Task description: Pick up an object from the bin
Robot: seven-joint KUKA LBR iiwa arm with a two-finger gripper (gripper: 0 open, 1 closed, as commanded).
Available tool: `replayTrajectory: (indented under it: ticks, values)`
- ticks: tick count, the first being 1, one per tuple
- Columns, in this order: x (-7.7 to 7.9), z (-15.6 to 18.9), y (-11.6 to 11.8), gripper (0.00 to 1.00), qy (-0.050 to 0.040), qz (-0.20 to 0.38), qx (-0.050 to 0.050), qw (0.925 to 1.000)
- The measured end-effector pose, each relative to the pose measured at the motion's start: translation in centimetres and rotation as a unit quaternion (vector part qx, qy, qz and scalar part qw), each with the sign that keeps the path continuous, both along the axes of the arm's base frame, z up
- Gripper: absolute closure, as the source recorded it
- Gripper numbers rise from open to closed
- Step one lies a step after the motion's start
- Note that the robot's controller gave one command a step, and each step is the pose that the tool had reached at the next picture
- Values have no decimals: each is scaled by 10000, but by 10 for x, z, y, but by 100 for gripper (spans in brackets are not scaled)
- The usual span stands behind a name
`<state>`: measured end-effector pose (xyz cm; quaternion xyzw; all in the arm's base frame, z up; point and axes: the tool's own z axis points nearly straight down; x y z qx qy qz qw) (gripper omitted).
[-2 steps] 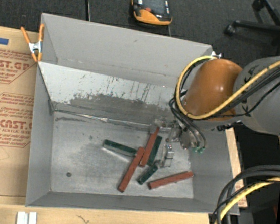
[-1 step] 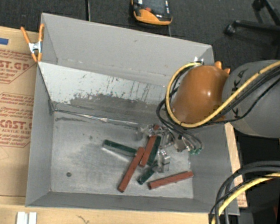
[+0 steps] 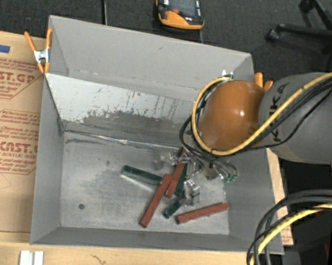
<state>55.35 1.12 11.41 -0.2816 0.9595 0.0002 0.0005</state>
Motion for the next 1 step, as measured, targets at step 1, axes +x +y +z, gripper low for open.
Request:
replayTrajectory:
  ticks: [1]
  values:
    - [17, -40, 5, 0, -16, 1455, 3, 9894]
